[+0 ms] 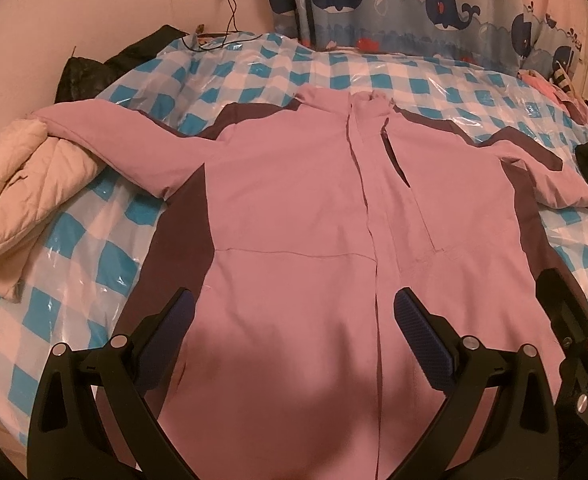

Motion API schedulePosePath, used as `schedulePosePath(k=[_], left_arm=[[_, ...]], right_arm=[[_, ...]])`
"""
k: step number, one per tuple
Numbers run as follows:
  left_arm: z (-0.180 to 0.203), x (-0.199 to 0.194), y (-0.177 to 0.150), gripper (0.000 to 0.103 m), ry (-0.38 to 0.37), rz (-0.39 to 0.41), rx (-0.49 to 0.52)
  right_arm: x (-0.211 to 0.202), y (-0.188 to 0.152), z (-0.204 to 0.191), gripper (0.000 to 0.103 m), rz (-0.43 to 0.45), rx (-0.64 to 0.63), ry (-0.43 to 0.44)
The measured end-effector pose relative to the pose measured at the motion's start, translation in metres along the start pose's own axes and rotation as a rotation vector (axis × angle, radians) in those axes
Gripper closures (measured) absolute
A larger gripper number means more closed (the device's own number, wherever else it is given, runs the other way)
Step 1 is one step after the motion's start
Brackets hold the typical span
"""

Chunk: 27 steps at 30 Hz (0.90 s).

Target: Fold large clothes

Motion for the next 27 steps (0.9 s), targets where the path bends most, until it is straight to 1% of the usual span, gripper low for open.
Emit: schedulePosePath(k=[3, 9, 14, 21, 27], left_arm=[[0.002, -0.001, 0.0, 0.007, 0.008, 0.013, 0.011], [0.005, -0.002, 0.001, 0.007, -0.011, 0.021, 0.007], [0.007, -0.001, 0.002, 0.007, -0.007, 0.028, 0.006], [0.011, -0.001, 0.004, 0.007, 0.0, 0.041, 0.011], [0.019, 0.001, 0.006, 0.007, 0.002, 0.046, 0.022]], right_arm=[[-0.001, 0.0, 0.002, 0.007, 0.001, 0.01, 0.007], [-0.003, 0.0, 0.007, 0.007, 0.001, 0.017, 0.013], [-0.003, -0.002, 0.007, 0.007, -0.002, 0.027, 0.021], [-0.001, -0.001, 0.019, 0.007, -0.009, 0.061, 0.044], [-0.003, 0.0, 0.028, 0.007, -0.015, 0.113, 0.096]])
Point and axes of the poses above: each gripper's, at about its wrist camera, not at the fingertips, and x roughly the way its jaws point, z to its right, y to its top, the point moved 5 cm from there along x, roughly the way its jaws point, and after that the axes turned 11 degrees about -x, right-handed, at the moved point
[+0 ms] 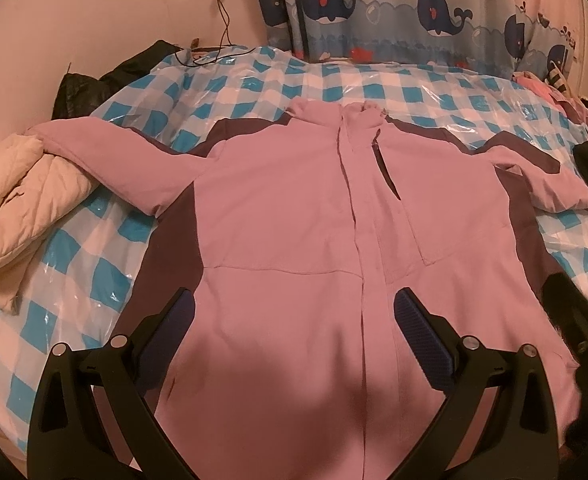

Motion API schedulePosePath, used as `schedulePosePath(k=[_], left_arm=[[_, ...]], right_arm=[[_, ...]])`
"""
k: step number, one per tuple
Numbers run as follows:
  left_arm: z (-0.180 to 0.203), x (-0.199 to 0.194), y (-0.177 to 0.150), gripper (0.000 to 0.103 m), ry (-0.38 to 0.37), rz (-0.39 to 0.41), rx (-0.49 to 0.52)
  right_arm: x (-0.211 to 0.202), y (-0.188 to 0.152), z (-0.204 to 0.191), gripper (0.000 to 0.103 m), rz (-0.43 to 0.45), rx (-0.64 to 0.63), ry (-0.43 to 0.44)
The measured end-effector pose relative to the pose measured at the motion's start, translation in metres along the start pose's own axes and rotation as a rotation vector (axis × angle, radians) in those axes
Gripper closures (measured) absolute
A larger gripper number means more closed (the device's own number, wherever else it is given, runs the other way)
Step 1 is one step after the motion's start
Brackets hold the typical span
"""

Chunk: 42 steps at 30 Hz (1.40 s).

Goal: Fold large clothes
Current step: 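Reach the right tool to the jacket sleeve cuff and close on it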

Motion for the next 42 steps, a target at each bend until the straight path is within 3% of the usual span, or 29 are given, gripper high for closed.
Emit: schedulePosePath(k=[6, 10, 13, 17, 23, 27, 33, 40, 41, 42], left_arm=[[0.003, 0.005, 0.001, 0.007, 0.003, -0.004, -0.006], [0.01, 0.013, -0.001, 0.007, -0.003, -0.022, -0.004], [0.015, 0.017, -0.003, 0.007, 0.002, -0.027, 0.003], [0.017, 0.024, -0.006, 0.007, 0.016, -0.035, 0.006], [0.017, 0.036, -0.008, 0.007, 0.046, -0.044, 0.008], [0.017, 0.041, -0.009, 0.007, 0.045, -0.061, 0.003], [0.022, 0.046, -0.014, 0.007, 0.056, -0.069, 0.024], [0.024, 0.05, -0.017, 0.007, 0.064, -0.076, 0.035], [0.025, 0.05, -0.018, 0.007, 0.065, -0.077, 0.04], [0.026, 0.051, -0.018, 0.007, 0.066, -0.077, 0.044]], right_arm=[[0.002, 0.007, 0.057, 0.007, -0.059, 0.152, 0.081], [0.002, 0.005, 0.149, 0.007, -0.081, 0.351, 0.104], [0.003, 0.001, 0.234, 0.007, -0.103, 0.427, 0.026], [0.011, -0.014, 0.359, 0.007, -0.082, 0.716, 0.068], [0.014, -0.032, 0.491, 0.007, -0.079, 0.96, 0.024], [0.02, -0.05, 0.521, 0.007, -0.108, 1.024, 0.033], [0.053, -0.067, 0.528, 0.007, -0.183, 1.029, 0.048], [0.08, -0.057, 0.527, 0.006, -0.151, 1.043, 0.085], [0.084, -0.056, 0.528, 0.007, -0.151, 1.039, 0.077], [0.085, -0.054, 0.529, 0.015, -0.135, 1.03, 0.069]])
Point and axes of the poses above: each gripper's, at about its wrist camera, not at the fingertips, and x roughly the way its jaws point, z to its right, y to its top, the point moved 5 cm from there along x, roughly the way its jaws point, and after that the axes turned 11 degrees about -x, right-handed, at the moved point
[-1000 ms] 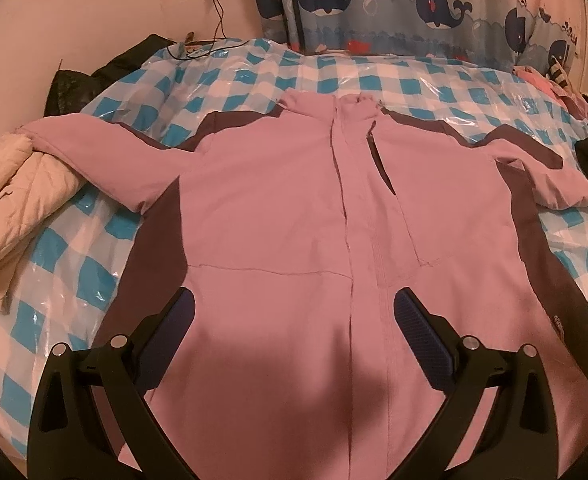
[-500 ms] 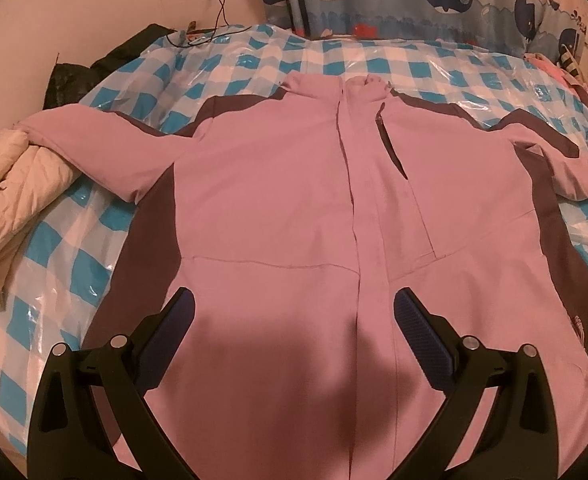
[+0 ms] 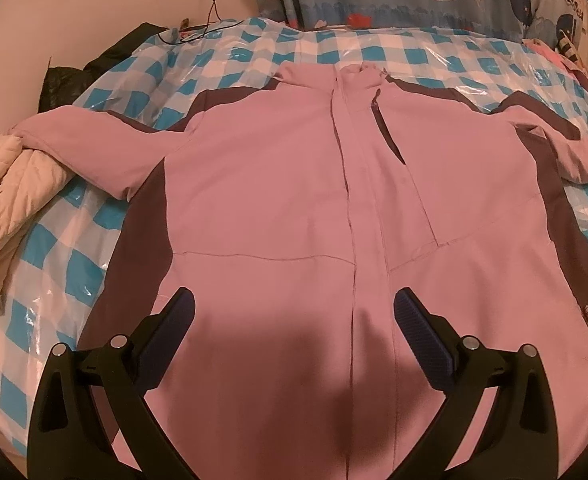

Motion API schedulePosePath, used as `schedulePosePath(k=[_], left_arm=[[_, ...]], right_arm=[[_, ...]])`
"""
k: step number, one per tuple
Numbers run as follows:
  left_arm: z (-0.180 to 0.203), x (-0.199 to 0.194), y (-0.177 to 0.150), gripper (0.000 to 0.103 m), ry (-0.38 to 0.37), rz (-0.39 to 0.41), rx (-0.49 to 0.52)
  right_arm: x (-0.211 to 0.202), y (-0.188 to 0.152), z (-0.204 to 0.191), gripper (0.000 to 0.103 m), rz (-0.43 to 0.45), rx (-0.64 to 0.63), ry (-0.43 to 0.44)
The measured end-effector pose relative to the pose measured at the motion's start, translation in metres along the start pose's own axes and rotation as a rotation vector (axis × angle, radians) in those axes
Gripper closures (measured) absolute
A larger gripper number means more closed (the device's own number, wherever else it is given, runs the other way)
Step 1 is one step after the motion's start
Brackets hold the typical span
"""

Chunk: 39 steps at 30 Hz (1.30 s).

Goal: Fold large clothes
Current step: 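Reach the right tool to the jacket sleeve cuff and close on it, then lift the sleeve with the right tool and lay it across the jacket body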

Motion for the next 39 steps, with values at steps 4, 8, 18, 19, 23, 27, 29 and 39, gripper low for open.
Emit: schedulePosePath(k=[4, 8, 18, 19, 23, 27, 29, 39], left_arm=[[0.002, 0.0, -0.001, 0.007, 0.001, 0.001, 0.01], [0.0, -0.001, -0.001, 0.007, 0.0, 0.002, 0.003], [-0.003, -0.002, 0.001, 0.007, -0.009, -0.005, -0.008], [-0.004, -0.002, 0.001, 0.007, -0.008, -0.005, -0.011], [-0.015, -0.007, 0.005, 0.007, -0.007, 0.004, -0.037], [-0.035, -0.014, 0.01, 0.007, -0.007, 0.021, -0.076], [-0.045, -0.016, 0.012, 0.007, -0.011, 0.022, -0.096], [-0.104, -0.036, 0.02, 0.007, -0.033, 0.047, -0.194]], right_arm=[[0.002, 0.009, 0.006, 0.076, 0.029, -0.001, -0.029], [-0.017, 0.019, -0.015, 0.085, 0.12, -0.106, -0.018], [-0.055, 0.039, -0.052, 0.087, 0.252, -0.171, 0.036], [-0.055, 0.039, -0.051, 0.087, 0.258, -0.147, 0.044], [-0.059, 0.038, -0.095, 0.087, 0.297, -0.165, 0.113], [-0.066, 0.028, -0.194, 0.087, 0.318, -0.333, 0.197], [-0.066, 0.015, -0.242, 0.087, 0.315, -0.406, 0.246], [-0.011, -0.096, -0.43, 0.088, 0.181, -0.669, 0.426]])
Point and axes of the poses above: each gripper's, at about its wrist camera, not at the fingertips, and x roughly the way its jaws point, z to its right, y to its top, the point moved 5 cm from there along x, roughly the way its jaws point, and after that the axes turned 11 degrees about -x, right-handed, at the moved point
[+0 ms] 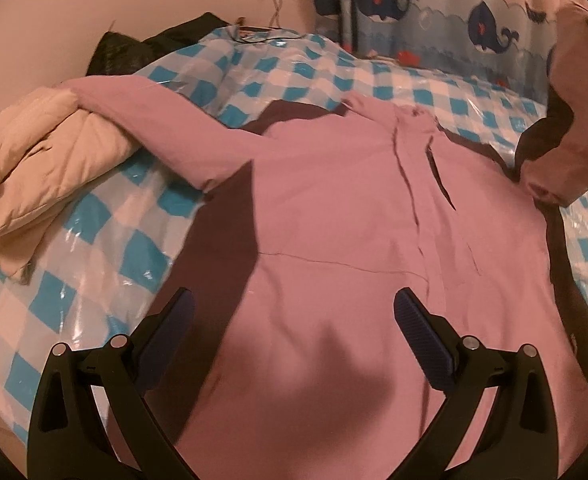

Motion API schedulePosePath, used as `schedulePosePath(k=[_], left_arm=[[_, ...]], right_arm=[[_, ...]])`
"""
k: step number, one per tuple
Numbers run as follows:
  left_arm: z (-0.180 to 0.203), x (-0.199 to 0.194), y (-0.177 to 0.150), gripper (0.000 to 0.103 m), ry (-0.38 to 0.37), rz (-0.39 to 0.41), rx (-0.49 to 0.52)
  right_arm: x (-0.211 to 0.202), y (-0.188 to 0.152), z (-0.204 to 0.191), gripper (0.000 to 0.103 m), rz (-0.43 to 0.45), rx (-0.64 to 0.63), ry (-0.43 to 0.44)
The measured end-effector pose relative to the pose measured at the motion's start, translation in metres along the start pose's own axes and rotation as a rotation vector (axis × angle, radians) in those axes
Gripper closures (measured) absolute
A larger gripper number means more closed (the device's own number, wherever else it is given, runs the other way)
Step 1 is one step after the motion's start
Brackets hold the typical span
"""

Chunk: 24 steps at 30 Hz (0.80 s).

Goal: Fold large clothes
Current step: 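Lift the sleeve with the right tool and lay it across the jacket body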

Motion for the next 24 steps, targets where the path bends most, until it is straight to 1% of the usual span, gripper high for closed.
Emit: schedulePosePath(k=[8, 13, 19, 24], left_arm=[[-0.039, -0.011, 0.007, 0.007, -0.002, 0.011, -0.055], [-0.057, -0.013, 0.007, 0.007, 0.001, 0.004, -0.082], [-0.07, -0.016, 0.008, 0.007, -0.003, 0.003, -0.099], [-0.078, -0.015, 0.008, 0.007, -0.003, -0.005, -0.112]], right_arm=[[0.067, -0.041, -0.078, 0.088, -0.091, -0.067, 0.072], [0.113, -0.087, -0.129, 0.088, -0.161, -0.082, 0.117], [0.16, -0.152, -0.154, 0.088, -0.253, -0.076, 0.142], [0.194, -0.209, -0.166, 0.088, -0.341, -0.103, 0.124]])
Point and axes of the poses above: each gripper's, at about its wrist camera, not at the fingertips, and x roughly the way its jaws point, z to its right, y to its top, the point moved 5 cm from there along x, roughly the way its jaws point, and after that the axes turned 11 degrees about -x, right-handed, at the moved point
